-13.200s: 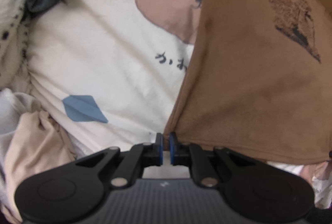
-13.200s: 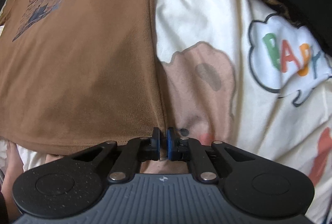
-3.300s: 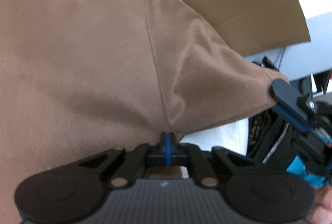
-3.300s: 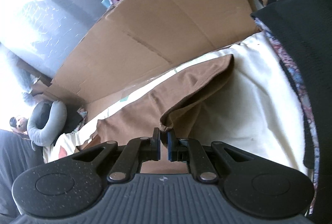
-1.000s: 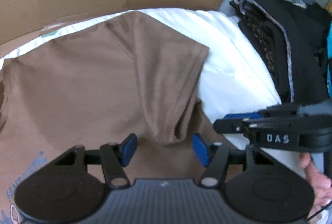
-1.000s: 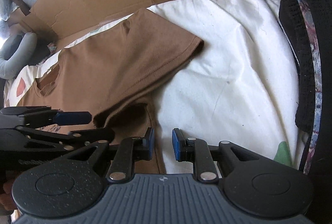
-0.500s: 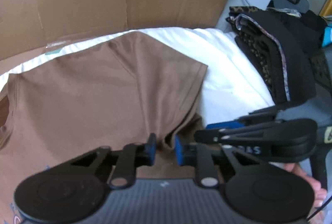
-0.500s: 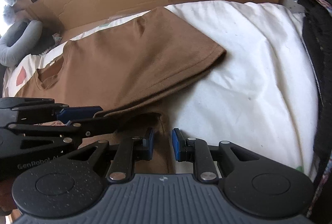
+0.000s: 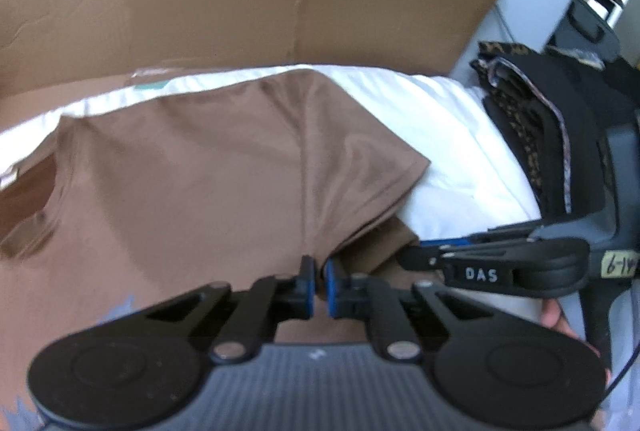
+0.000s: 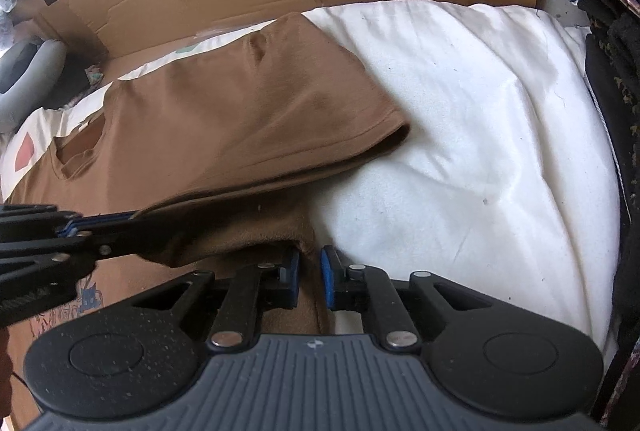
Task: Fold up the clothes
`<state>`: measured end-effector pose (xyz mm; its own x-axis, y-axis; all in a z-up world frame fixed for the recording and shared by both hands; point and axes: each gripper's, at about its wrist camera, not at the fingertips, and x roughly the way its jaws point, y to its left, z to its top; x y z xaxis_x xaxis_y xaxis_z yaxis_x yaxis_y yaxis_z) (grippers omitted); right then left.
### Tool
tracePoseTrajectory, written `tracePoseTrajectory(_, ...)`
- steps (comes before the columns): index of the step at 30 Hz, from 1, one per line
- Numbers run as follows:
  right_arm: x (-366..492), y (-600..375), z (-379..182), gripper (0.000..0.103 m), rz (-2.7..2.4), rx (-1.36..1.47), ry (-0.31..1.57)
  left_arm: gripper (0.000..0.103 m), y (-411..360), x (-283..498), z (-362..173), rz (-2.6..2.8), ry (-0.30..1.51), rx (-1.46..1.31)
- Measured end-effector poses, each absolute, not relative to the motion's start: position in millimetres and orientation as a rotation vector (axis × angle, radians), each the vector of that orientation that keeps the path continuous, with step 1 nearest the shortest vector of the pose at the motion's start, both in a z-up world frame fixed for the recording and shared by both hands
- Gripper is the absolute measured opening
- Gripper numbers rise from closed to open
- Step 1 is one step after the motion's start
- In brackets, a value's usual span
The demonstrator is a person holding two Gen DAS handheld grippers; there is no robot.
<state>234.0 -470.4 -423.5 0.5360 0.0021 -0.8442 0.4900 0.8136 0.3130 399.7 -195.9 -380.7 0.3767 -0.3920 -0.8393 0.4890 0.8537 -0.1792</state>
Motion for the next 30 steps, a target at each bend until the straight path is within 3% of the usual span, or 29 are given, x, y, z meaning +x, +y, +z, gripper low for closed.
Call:
tracePoseTrajectory(17,224,-483,-432,0.014,-0.328,0.729,0.945,0.003,-159,409,-413,-0.418,1.249,-0.077)
tracePoseTrajectory(21,223,-483,-432,0.014,-0.332,0.748,0.950,0.004,-160,406,-402,-0.444,1.226,-0.045)
tracePoseTrajectory(30,213,-482,-421,0.015,-0.341,0.784,0.934,0.029,-199,407,-362,-0.553,1.130,0.025)
